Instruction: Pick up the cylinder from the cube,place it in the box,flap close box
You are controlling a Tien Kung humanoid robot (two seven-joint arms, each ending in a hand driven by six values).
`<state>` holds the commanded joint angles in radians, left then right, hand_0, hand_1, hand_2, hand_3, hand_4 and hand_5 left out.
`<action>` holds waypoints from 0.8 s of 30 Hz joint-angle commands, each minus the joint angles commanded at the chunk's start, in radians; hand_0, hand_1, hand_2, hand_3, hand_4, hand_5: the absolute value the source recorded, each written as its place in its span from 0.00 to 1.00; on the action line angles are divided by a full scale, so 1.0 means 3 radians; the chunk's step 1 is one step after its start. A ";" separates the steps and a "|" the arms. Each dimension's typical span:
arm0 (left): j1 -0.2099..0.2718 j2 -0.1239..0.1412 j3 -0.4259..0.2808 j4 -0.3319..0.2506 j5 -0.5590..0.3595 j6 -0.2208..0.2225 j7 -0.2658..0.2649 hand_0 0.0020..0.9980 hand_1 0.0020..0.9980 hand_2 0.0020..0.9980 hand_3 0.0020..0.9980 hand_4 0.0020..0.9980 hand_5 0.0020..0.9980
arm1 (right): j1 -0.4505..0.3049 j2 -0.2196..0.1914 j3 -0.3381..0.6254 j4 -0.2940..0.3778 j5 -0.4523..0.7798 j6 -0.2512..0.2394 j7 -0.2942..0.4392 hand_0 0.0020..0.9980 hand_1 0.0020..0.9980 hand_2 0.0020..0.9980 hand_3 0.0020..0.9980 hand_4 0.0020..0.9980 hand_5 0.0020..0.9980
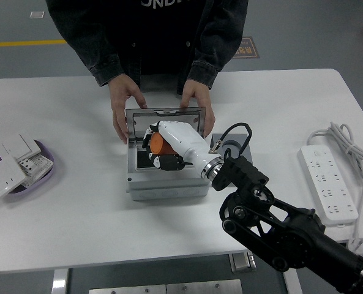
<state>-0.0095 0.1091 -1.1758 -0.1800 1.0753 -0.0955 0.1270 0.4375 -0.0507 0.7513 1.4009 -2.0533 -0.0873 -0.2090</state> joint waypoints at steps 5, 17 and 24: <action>-0.0006 0.0005 0.0006 0.0000 -0.0004 0.0000 -0.0003 0.64 0.66 0.58 0.64 0.74 0.28 | 0.0023 0.0005 -0.0043 -0.0042 -0.0115 0.0110 -0.0095 0.54 0.52 0.53 0.56 0.46 0.00; -0.0008 0.0007 0.0021 0.0000 -0.0009 -0.0001 -0.0005 0.64 0.66 0.58 0.64 0.74 0.28 | 0.0032 0.0049 -0.0078 -0.0128 -0.0301 0.0136 -0.0204 0.71 0.67 0.66 0.68 0.60 0.08; -0.0016 0.0013 0.0025 0.0000 -0.0012 -0.0001 -0.0007 0.64 0.66 0.58 0.64 0.73 0.28 | 0.0035 0.0067 -0.0068 -0.0157 -0.0350 0.0161 -0.0211 0.79 0.70 0.68 0.69 0.65 0.10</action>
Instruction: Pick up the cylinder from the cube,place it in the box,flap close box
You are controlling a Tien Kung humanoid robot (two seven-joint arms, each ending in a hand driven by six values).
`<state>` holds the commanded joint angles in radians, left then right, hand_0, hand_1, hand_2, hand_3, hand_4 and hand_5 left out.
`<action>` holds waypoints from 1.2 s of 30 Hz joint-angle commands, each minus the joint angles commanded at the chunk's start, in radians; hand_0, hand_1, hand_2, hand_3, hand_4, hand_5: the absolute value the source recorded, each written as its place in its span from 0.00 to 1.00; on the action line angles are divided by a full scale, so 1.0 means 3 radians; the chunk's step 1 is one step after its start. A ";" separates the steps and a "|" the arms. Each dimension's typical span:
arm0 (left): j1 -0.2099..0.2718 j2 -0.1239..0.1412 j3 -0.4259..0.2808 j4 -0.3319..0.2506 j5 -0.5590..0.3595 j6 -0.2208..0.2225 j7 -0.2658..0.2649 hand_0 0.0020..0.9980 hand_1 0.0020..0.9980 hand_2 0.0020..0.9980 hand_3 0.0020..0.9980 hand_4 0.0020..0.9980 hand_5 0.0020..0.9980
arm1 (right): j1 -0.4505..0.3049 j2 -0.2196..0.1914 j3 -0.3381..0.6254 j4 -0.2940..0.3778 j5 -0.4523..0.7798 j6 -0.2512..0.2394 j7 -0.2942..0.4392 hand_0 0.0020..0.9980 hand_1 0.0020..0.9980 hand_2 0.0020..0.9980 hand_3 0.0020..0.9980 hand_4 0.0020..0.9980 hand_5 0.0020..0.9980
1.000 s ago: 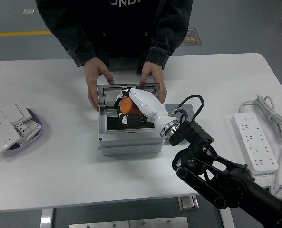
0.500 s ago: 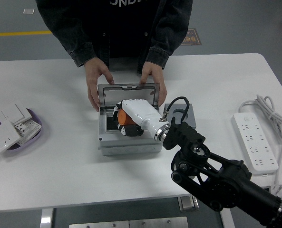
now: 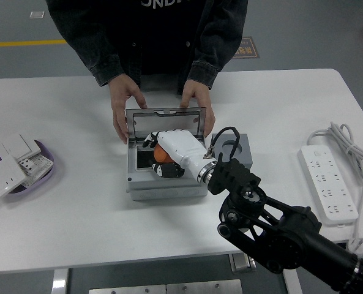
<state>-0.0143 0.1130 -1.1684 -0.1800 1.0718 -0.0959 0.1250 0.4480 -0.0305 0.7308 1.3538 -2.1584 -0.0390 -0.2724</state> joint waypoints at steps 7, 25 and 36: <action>0.0002 0.0002 -0.0006 0.0000 0.0014 0.0000 0.0006 0.64 0.66 0.58 0.64 0.73 0.27 | -0.0014 -0.0019 0.0018 0.0011 0.0142 -0.0033 0.0064 0.80 0.70 0.68 0.70 0.70 0.11; 0.0004 0.0023 -0.0012 0.0000 0.0044 -0.0002 0.0008 0.64 0.66 0.58 0.64 0.73 0.27 | 0.0445 -0.0516 0.0353 0.0301 0.2007 -0.0451 0.0552 0.61 0.62 0.65 0.69 0.74 0.17; -0.0018 0.0035 -0.0021 0.0000 0.0094 -0.0008 0.0021 0.64 0.66 0.58 0.64 0.73 0.27 | 0.0832 -0.0426 0.0115 -0.0584 0.2152 -0.0312 0.0631 0.57 0.61 0.65 0.68 0.74 0.17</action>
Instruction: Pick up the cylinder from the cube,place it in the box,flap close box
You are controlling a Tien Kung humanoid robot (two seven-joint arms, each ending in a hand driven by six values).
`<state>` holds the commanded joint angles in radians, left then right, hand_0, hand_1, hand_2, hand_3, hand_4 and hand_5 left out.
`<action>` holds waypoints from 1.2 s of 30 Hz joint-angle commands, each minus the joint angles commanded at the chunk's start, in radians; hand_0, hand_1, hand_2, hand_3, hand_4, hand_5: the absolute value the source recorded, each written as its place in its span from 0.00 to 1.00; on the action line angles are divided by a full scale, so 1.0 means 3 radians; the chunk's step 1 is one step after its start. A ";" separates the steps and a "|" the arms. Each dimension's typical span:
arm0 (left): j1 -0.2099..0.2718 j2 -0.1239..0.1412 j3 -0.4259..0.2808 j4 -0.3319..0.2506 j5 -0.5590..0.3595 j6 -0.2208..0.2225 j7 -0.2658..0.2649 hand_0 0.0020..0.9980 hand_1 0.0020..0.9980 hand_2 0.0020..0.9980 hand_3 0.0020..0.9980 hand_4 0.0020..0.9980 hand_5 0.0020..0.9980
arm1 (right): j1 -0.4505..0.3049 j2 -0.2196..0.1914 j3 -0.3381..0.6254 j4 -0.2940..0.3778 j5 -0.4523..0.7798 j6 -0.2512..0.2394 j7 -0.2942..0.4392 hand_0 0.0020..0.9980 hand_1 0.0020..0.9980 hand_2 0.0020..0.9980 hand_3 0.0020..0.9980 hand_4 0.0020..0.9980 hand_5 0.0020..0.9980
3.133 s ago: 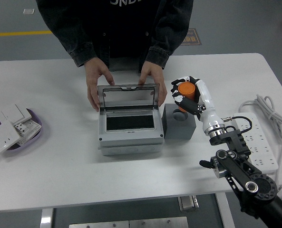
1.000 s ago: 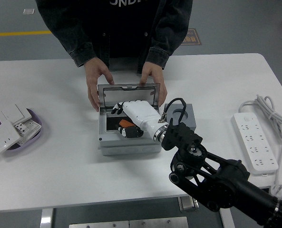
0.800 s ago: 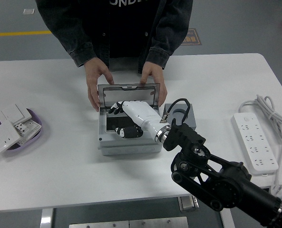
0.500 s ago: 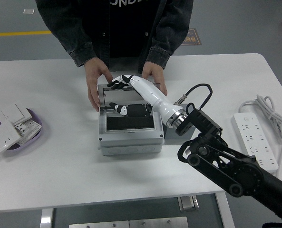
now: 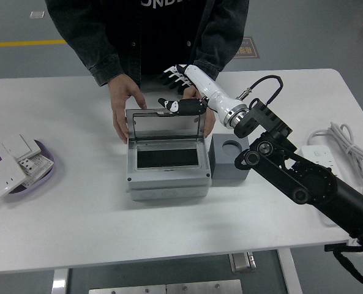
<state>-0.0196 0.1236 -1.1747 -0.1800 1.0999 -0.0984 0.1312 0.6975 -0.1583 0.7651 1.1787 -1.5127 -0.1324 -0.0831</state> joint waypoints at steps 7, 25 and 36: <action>0.0004 -0.0004 -0.0001 0.0000 0.0023 -0.0002 0.0010 0.64 0.66 0.58 0.64 0.73 0.27 | -0.0039 -0.0050 -0.0140 -0.0080 -0.0103 0.0029 -0.0061 0.58 0.61 0.64 0.68 0.73 0.19; 0.0008 0.0011 -0.0006 0.0000 0.0039 -0.0004 0.0001 0.64 0.66 0.58 0.64 0.73 0.27 | -0.0298 -0.0467 -0.0426 0.0711 -0.0374 -0.0023 -0.0298 0.57 0.59 0.64 0.68 0.72 0.21; 0.0026 0.0025 -0.0024 0.0000 0.0065 -0.0004 0.0009 0.64 0.66 0.58 0.64 0.73 0.27 | -0.0339 -0.0617 -0.0520 0.1008 -0.0823 0.0091 -0.0590 0.56 0.59 0.64 0.69 0.70 0.22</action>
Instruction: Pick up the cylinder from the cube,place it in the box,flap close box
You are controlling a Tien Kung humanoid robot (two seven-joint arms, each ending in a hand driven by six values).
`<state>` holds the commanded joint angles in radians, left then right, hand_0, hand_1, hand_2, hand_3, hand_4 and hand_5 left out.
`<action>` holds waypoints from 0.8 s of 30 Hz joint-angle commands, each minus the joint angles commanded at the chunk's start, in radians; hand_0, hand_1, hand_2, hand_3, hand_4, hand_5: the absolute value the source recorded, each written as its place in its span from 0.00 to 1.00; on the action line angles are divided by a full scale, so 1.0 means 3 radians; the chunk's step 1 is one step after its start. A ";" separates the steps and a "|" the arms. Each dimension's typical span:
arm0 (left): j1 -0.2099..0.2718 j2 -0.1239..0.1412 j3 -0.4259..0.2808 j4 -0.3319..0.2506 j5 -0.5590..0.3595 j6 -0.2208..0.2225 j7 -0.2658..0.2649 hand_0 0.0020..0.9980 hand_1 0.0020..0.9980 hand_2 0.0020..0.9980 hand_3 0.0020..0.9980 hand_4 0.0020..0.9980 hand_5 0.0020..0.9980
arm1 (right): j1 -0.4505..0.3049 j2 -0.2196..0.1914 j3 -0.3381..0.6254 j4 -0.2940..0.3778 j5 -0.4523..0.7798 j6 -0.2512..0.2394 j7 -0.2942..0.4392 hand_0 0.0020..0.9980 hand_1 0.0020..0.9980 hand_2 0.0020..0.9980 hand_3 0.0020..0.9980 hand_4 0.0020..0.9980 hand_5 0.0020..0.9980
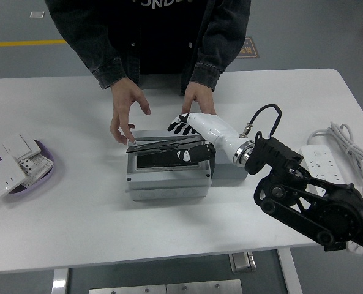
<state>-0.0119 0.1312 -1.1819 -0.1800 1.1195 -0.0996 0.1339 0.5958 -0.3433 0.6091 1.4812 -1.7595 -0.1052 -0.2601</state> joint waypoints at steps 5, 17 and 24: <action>-0.0002 0.0004 0.0009 0.0000 -0.0007 0.0000 -0.0008 0.64 0.66 0.58 0.64 0.73 0.27 | -0.0011 -0.0030 0.0068 0.0013 -0.0060 0.0006 -0.0024 0.56 0.59 0.63 0.69 0.70 0.23; 0.0011 0.0009 -0.0020 0.0000 0.0030 0.0000 0.0007 0.64 0.66 0.58 0.64 0.73 0.27 | -0.0058 -0.0181 0.0019 0.0259 -0.0160 0.0105 -0.0148 0.56 0.59 0.63 0.69 0.70 0.23; 0.0011 0.0018 -0.0013 0.0000 0.0038 -0.0001 0.0005 0.64 0.66 0.58 0.64 0.73 0.27 | -0.0131 -0.0270 0.0022 0.0371 -0.0078 0.0084 -0.0189 0.54 0.58 0.63 0.68 0.69 0.22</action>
<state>-0.0085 0.1365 -1.1859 -0.1800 1.1309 -0.1000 0.1353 0.5564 -0.4243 0.6156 1.5924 -1.7830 -0.0800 -0.3169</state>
